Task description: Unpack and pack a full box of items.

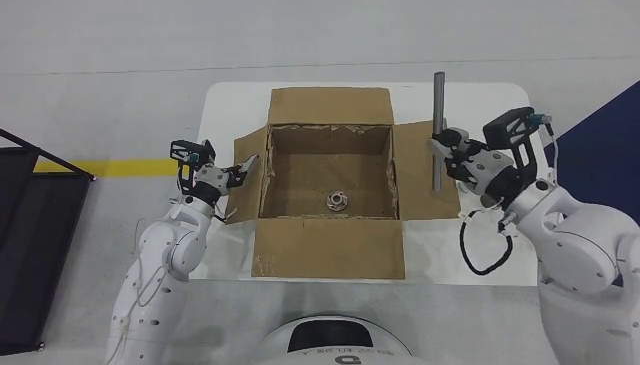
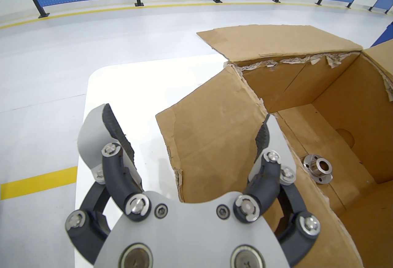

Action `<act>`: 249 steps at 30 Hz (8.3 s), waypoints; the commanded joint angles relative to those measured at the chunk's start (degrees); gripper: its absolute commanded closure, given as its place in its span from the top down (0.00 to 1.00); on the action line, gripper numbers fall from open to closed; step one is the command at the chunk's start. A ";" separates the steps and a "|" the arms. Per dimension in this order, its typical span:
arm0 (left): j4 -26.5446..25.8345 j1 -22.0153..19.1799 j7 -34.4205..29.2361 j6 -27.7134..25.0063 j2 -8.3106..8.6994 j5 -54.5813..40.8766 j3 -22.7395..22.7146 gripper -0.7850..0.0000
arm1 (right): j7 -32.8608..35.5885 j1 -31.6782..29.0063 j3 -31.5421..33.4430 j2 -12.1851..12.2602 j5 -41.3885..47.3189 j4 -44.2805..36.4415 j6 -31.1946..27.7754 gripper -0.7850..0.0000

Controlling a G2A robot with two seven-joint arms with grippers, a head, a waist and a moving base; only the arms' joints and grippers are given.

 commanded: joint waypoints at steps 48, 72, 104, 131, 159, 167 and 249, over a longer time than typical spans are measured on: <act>0.00 0.00 0.00 0.00 0.00 0.00 0.00 1.00 | 6.45 -3.30 15.91 1.35 5.22 30.62 23.14 0.00; 0.00 0.00 0.00 0.00 0.00 0.00 0.00 1.00 | 8.12 1.91 13.26 2.45 6.75 37.95 23.47 0.00; 0.00 0.00 0.00 0.00 0.00 0.00 0.00 1.00 | 8.42 -1.93 13.11 3.17 8.83 36.84 24.14 0.00; 0.00 0.00 0.00 0.00 0.00 0.00 0.00 1.00 | 12.56 -0.40 8.83 4.28 7.21 39.89 22.60 0.15; 0.00 0.00 0.00 0.00 0.00 0.00 0.00 1.00 | 5.58 -10.53 20.37 4.19 21.52 14.80 16.12 0.29; 0.00 0.00 0.00 0.00 0.00 0.00 0.00 1.00 | 11.06 -7.48 15.10 4.96 25.94 2.96 7.35 0.38; 0.00 0.00 0.00 0.00 0.00 0.00 0.00 1.00 | 18.42 50.96 -71.46 -4.89 -17.72 49.30 -6.05 0.46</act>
